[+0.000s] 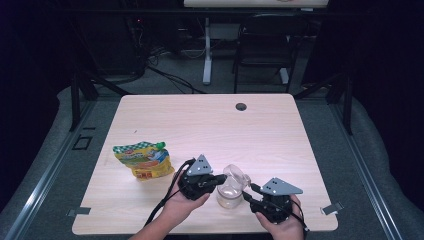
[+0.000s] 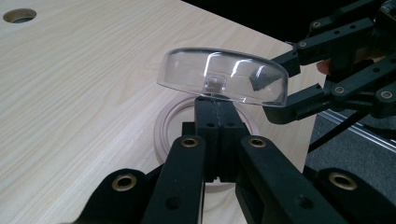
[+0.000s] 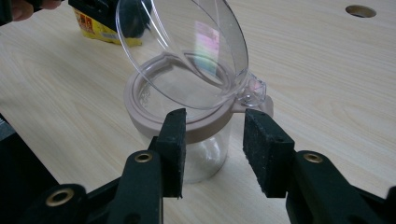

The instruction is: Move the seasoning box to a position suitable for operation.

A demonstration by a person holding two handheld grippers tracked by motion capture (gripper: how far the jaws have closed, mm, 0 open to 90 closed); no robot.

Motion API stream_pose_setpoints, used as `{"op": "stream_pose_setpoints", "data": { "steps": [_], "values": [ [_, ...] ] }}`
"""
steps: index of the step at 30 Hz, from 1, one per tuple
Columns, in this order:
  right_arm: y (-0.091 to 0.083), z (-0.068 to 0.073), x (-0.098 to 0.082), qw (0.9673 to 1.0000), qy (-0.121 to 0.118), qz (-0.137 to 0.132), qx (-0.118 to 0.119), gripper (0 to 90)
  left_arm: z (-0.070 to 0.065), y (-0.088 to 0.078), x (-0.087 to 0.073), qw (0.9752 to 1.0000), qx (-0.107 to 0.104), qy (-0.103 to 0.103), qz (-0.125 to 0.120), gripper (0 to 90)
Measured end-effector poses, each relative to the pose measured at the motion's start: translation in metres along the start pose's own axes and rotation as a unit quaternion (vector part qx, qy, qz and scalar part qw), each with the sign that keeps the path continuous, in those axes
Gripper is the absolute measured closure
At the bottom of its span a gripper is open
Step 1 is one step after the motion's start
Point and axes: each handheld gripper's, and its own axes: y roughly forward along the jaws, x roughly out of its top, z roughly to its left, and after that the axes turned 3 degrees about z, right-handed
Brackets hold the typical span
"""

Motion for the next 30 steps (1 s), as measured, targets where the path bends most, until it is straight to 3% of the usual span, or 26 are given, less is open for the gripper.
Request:
{"op": "stream_pose_setpoints", "data": {
  "steps": [10,18,30],
  "values": [
    [0.001,0.002,0.001,0.9999,-0.003,-0.012,-0.001,59.3,0.002,0.001,-0.005,1.0000,0.006,0.001,0.003,90.0],
    [0.001,0.003,0.003,0.9998,-0.007,-0.021,0.001,59.4,0.008,0.009,-0.019,0.9998,0.006,-0.016,0.011,90.0],
    [0.000,0.001,0.005,0.9996,-0.001,-0.027,0.002,60.1,0.005,0.013,-0.025,0.9998,0.005,-0.013,0.017,90.0]
  ]
}}
